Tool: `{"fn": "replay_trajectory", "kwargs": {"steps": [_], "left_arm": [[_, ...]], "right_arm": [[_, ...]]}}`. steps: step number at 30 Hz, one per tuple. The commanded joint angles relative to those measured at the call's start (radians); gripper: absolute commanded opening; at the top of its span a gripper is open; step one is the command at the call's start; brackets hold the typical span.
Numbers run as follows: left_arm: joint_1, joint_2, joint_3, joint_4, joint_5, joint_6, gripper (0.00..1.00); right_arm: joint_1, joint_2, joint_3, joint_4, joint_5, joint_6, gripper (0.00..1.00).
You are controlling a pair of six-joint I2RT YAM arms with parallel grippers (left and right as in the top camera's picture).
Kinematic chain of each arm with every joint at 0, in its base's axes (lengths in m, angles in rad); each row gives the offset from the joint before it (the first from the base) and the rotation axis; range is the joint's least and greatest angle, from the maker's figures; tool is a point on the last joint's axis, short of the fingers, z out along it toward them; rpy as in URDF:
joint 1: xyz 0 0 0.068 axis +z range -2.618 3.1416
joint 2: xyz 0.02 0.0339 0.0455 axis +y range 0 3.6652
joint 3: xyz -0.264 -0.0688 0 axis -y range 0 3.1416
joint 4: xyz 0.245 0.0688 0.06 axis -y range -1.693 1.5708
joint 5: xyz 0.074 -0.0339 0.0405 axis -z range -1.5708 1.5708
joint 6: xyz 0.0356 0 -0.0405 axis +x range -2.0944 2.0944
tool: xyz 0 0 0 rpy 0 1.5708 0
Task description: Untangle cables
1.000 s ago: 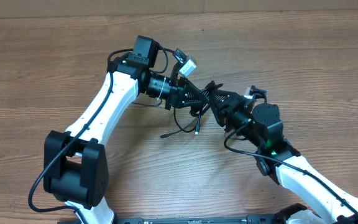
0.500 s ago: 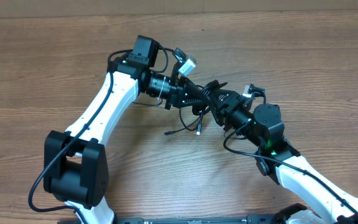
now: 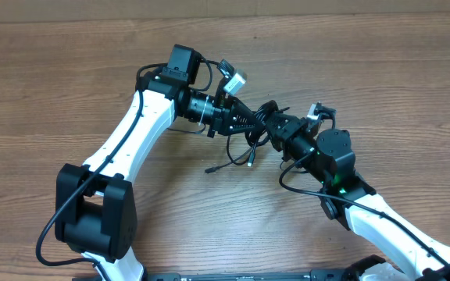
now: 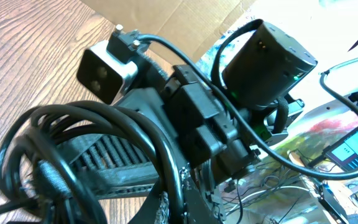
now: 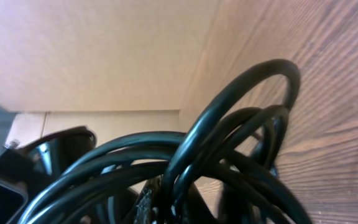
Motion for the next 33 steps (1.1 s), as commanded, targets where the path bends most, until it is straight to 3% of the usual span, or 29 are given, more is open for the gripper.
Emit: {"fn": "replay_trajectory", "kwargs": {"steps": [1, 10, 17, 33], "left_arm": [[0.005, -0.027, 0.021, 0.005, 0.117, 0.037, 0.04], [0.052, -0.027, 0.021, 0.004, 0.117, 0.037, 0.04], [0.027, -0.027, 0.021, 0.004, 0.127, 0.038, 0.04], [-0.004, -0.027, 0.021, 0.003, 0.105, 0.037, 0.04]], "right_arm": [[-0.001, 0.026, 0.005, -0.049, 0.030, -0.093, 0.04], [-0.001, 0.026, 0.005, -0.051, 0.006, -0.134, 0.04], [-0.001, 0.026, 0.005, 0.019, 0.003, -0.103, 0.22], [-0.002, 0.026, 0.005, 0.071, 0.004, -0.031, 0.32]]}}
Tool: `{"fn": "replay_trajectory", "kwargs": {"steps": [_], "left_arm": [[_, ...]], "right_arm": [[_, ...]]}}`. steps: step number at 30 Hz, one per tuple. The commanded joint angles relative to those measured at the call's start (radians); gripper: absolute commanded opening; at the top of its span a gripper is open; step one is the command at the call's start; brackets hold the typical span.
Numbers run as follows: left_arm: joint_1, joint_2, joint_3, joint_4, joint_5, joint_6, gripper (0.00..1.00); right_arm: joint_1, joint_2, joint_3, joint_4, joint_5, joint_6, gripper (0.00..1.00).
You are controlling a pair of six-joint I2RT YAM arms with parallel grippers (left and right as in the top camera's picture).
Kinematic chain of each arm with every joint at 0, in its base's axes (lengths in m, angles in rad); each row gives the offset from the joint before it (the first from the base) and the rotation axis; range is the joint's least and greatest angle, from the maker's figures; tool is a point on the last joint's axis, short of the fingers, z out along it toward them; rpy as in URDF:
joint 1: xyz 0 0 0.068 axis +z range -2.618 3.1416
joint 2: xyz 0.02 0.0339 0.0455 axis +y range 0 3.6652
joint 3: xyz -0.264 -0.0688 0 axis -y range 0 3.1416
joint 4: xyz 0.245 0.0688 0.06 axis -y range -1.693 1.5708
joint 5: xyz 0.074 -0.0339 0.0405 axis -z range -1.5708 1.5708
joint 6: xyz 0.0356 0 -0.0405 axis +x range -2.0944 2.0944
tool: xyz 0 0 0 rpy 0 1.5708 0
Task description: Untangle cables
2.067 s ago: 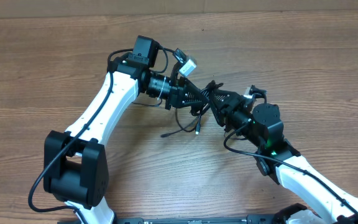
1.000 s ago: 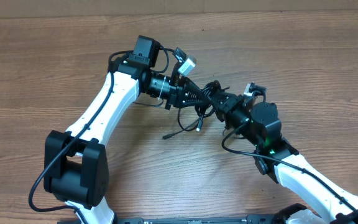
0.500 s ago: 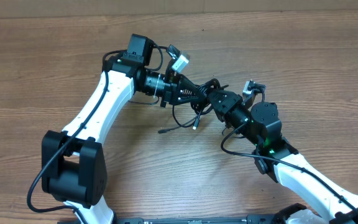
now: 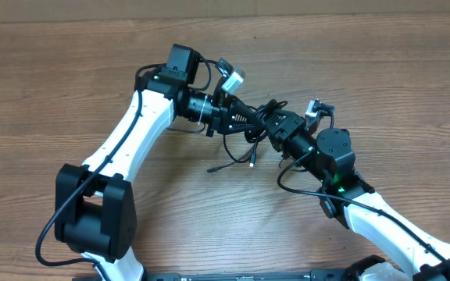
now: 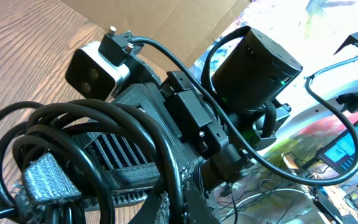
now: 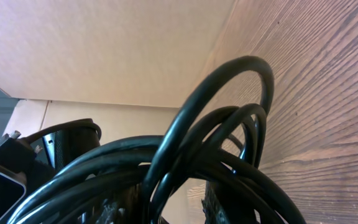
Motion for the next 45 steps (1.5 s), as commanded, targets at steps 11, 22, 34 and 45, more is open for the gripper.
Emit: {"fn": "replay_trajectory", "kwargs": {"steps": [11, 22, 34, 45], "left_arm": [[-0.004, -0.027, 0.021, 0.001, 0.035, 0.033, 0.04], [0.023, -0.027, 0.021, 0.002, 0.041, 0.033, 0.04], [0.056, -0.027, 0.021, 0.031, -0.017, 0.025, 0.04], [0.058, -0.027, 0.021, 0.031, -0.337, -0.176, 0.05]], "right_arm": [[-0.002, 0.010, 0.002, 0.039, 0.006, 0.011, 0.56], [-0.002, 0.010, 0.002, 0.002, -0.016, 0.007, 0.18], [-0.002, 0.010, 0.002, -0.113, -0.050, 0.006, 0.04], [-0.012, 0.010, 0.002, -0.037, -0.163, -0.049, 0.04]]}}
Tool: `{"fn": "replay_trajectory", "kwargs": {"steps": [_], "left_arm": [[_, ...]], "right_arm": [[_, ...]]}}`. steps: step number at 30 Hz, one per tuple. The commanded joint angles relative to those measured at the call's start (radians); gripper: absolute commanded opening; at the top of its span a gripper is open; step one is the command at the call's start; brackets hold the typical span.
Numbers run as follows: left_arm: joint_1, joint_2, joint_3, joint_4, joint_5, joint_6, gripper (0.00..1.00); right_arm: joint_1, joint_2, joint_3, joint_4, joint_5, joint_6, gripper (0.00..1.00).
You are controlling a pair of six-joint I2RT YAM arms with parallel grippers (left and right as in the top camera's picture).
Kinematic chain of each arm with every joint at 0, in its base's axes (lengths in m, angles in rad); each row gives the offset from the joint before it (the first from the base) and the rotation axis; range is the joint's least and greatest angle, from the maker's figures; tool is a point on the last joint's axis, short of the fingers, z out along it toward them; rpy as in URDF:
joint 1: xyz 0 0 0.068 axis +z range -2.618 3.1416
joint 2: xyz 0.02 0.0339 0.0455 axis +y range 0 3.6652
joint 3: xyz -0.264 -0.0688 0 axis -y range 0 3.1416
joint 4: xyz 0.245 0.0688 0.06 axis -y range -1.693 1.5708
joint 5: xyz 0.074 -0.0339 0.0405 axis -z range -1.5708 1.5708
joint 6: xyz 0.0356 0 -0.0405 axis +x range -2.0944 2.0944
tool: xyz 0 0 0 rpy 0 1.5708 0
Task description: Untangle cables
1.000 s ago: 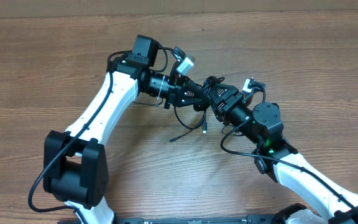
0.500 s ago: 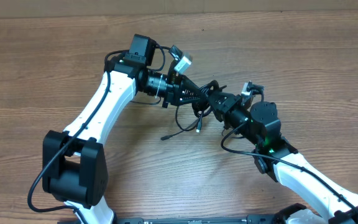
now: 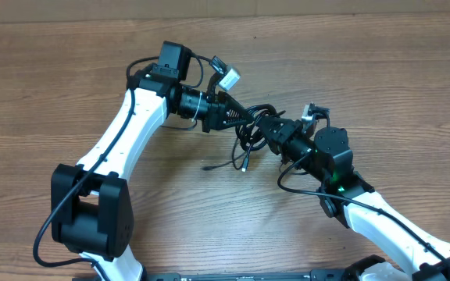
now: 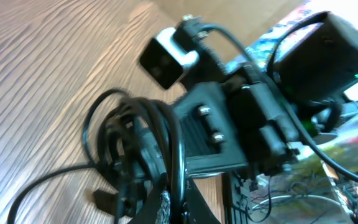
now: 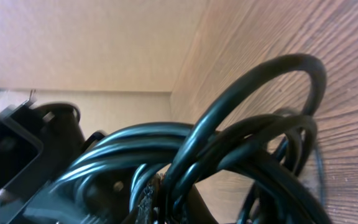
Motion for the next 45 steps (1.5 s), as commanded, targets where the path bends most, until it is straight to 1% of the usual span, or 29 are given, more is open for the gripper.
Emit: {"fn": "replay_trajectory", "kwargs": {"steps": [1, 5, 6, 7, 8, 10, 11, 12, 15, 16, 17, 19, 20, 21, 25, 28, 31, 35, 37, 42, 45], "left_arm": [[0.010, -0.027, 0.022, 0.008, -0.143, -0.092, 0.05], [0.010, -0.027, 0.022, 0.011, -0.309, -0.207, 0.04], [0.010, -0.027, 0.022, 0.013, -0.345, -0.242, 0.06], [0.010, -0.027, 0.022, 0.016, -0.379, -0.284, 0.11], [0.009, -0.027, 0.022, 0.019, -0.399, -0.325, 0.19], [0.009, -0.027, 0.022, 0.020, -0.405, -0.381, 0.51], [0.009, -0.027, 0.022, 0.021, -0.404, -0.401, 0.63], [0.007, -0.027, 0.022, 0.025, -0.404, -0.423, 0.71], [-0.003, -0.027, 0.022, 0.027, -0.405, -0.426, 0.84], [-0.008, -0.027, 0.022, 0.026, -0.405, -0.423, 0.84], [-0.014, -0.027, 0.022, 0.027, -0.405, -0.422, 0.82], [-0.031, -0.027, 0.022, 0.027, -0.397, -0.388, 0.57], [-0.041, -0.027, 0.022, 0.026, -0.391, -0.354, 0.49], [-0.051, -0.027, 0.021, 0.025, -0.385, -0.325, 0.44], [-0.095, -0.027, 0.021, 0.010, -0.386, -0.216, 0.35], [-0.111, -0.027, 0.021, 0.004, -0.386, -0.192, 0.33], [-0.113, -0.027, 0.021, 0.000, -0.386, -0.187, 0.31], [-0.097, -0.027, 0.021, 0.000, -0.372, -0.187, 0.38], [-0.090, -0.027, 0.021, 0.001, -0.327, -0.185, 0.39], [-0.082, -0.027, 0.021, -0.004, -0.195, -0.138, 0.40], [-0.093, -0.027, 0.021, -0.020, -0.201, -0.104, 0.41]], "right_arm": [[-0.015, 0.005, 0.000, 0.023, -0.088, -0.034, 0.04], [-0.040, 0.005, 0.000, 0.021, -0.123, -0.034, 0.04], [-0.044, 0.005, 0.000, 0.019, -0.122, -0.034, 0.04], [-0.048, 0.005, 0.000, 0.015, -0.121, -0.034, 0.04], [-0.051, 0.005, 0.000, 0.008, -0.113, -0.034, 0.04], [-0.053, 0.005, 0.000, -0.024, -0.084, -0.034, 0.04], [-0.053, 0.005, 0.000, -0.046, -0.066, -0.034, 0.04], [-0.053, 0.005, 0.000, -0.075, -0.051, -0.034, 0.04], [-0.053, 0.005, 0.000, -0.106, -0.041, -0.034, 0.04], [-0.053, 0.005, 0.000, -0.107, -0.039, -0.034, 0.04], [-0.053, 0.005, 0.000, -0.107, -0.038, -0.034, 0.04], [-0.053, 0.005, 0.000, -0.107, -0.027, -0.034, 0.04], [-0.053, 0.005, 0.000, -0.107, -0.021, -0.034, 0.04], [-0.053, 0.005, 0.000, -0.106, -0.019, -0.033, 0.04], [-0.053, 0.005, 0.000, -0.107, -0.014, -0.026, 0.04], [-0.054, 0.005, 0.000, -0.107, -0.011, -0.019, 0.04], [-0.054, 0.005, 0.000, -0.129, 0.016, 0.026, 0.04], [-0.060, 0.005, 0.000, -0.164, 0.057, 0.079, 0.04], [-0.065, 0.005, 0.000, -0.167, 0.068, 0.084, 0.04], [-0.073, 0.005, 0.000, -0.171, 0.113, 0.102, 0.04], [-0.073, 0.005, 0.000, -0.171, 0.117, 0.102, 0.04]]}}
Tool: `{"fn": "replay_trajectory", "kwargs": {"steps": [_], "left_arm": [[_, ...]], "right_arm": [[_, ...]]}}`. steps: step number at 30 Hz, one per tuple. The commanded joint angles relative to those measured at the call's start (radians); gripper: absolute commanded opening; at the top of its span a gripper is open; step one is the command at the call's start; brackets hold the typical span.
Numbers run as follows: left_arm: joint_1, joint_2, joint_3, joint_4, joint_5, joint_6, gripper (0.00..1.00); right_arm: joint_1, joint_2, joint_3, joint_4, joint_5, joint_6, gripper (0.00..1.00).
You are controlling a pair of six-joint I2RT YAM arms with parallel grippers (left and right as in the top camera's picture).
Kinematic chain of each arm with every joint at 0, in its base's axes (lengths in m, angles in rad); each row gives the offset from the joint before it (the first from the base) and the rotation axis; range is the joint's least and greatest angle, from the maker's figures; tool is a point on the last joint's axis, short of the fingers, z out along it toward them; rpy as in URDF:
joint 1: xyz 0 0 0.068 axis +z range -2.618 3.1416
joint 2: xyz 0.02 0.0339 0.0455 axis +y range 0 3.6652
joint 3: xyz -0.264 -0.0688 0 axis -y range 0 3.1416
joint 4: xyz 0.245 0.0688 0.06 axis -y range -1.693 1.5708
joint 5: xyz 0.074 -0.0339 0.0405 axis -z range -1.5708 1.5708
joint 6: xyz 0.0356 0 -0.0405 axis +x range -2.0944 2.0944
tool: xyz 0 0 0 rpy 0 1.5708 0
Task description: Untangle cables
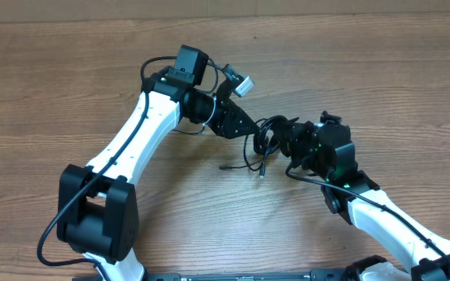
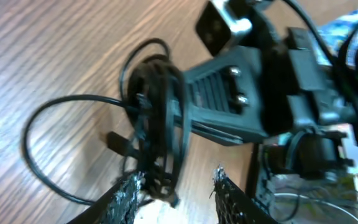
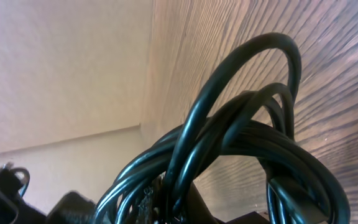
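A coil of black cables (image 1: 266,134) hangs just above the wooden table between my two grippers. My right gripper (image 1: 282,141) is shut on the coil from the right; in the right wrist view the loops (image 3: 229,124) fill the frame and pass through that gripper (image 3: 169,199). My left gripper (image 1: 244,129) is just left of the coil. In the left wrist view its fingers (image 2: 129,194) stand apart around bare table, open, with the coil (image 2: 157,106) just ahead. A loose cable tail (image 1: 237,166) trails onto the table.
Bare wooden table (image 1: 381,70) surrounds the arms. A plug end (image 1: 262,173) hangs below the coil. The right arm's body (image 2: 272,81) is close in front of the left wrist camera.
My left gripper has opened and let go of the coil, which now hangs from the right gripper alone. Both grippers and the coil have shifted a little to the right.
Both grippers were shut on the black coil, held between them above the table. They stayed so as the pair drifted slightly left. Now the left gripper is open and only the right one holds the coil.
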Motion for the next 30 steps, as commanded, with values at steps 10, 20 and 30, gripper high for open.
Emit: {"fn": "replay_trajectory", "kwargs": {"steps": [10, 20, 30], "left_arm": [[-0.099, -0.026, 0.018, 0.019, -0.193, 0.035, 0.41], [-0.182, -0.024, 0.018, 0.107, -0.478, -0.104, 0.34], [-0.187, 0.017, 0.018, 0.119, -0.486, -0.111, 0.05]], "right_arm": [[-0.003, -0.006, 0.002, -0.015, 0.013, 0.071, 0.04], [-0.003, -0.006, 0.002, -0.012, -0.001, 0.081, 0.04], [-0.003, -0.006, 0.002, -0.004, -0.027, 0.099, 0.04]]}}
